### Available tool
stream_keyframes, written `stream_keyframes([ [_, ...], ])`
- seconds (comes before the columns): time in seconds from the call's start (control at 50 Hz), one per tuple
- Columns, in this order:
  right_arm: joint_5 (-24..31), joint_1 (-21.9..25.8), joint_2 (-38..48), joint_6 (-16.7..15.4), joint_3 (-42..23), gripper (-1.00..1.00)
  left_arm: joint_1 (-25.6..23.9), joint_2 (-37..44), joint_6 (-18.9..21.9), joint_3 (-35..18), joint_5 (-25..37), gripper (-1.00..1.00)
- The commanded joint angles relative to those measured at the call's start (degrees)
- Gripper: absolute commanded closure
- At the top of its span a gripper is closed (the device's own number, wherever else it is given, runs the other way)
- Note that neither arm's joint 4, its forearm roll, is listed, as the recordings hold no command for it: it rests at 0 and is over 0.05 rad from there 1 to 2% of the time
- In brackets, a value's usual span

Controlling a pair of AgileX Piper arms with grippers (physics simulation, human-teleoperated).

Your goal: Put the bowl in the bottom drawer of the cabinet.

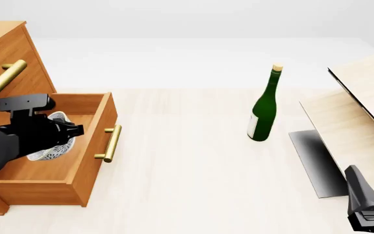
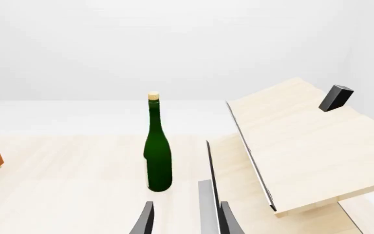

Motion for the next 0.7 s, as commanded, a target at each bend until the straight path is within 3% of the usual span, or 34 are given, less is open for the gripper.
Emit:
stream_keyframes([
  [0.02,0.0,-0.01,0.0,0.01,0.0,-1.0,1.61,2.31,1.78,0.79,-2.69,1.0],
  [0.06,0.0,0.0,0.0,0.0,0.0,-1.0,1.83,0.75,1.7,-1.72,1.03,1.0],
  [0.1,0.0,0.01,0.02,-0.01,0.0,-1.0,1.83,2.31,1.71,0.36,-2.52,1.0],
  [0.16,0.0,-0.01,0.0,0.0,0.0,-1.0,1.74,2.92,1.65,0.23,-2.82,1.0],
  [0.18,0.0,0.0,0.01,0.01,0.0,-1.0,1.71,1.69,1.53,-1.08,-0.25,1.0],
  [0.24,0.0,0.01,0.0,0.0,0.0,-1.0,1.67,4.12,1.37,0.63,-4.15,1.0],
  [0.28,0.0,0.0,0.01,0.01,0.0,-1.0,1.64,3.0,1.41,-1.41,-0.78,1.0],
  [0.36,0.0,0.0,0.01,-0.01,0.0,-1.0,1.86,4.94,1.55,0.33,-4.27,1.0],
  [0.42,0.0,0.0,0.0,0.01,0.0,-1.0,1.95,3.82,1.71,-1.89,-0.82,1.0],
  [0.46,0.0,-0.01,0.0,0.0,0.0,-1.0,2.03,4.82,1.76,-0.75,-2.95,1.0],
  [0.7,0.0,0.0,0.01,0.01,0.0,-1.0,3.5,4.01,3.49,-1.24,-1.34,1.0],
])
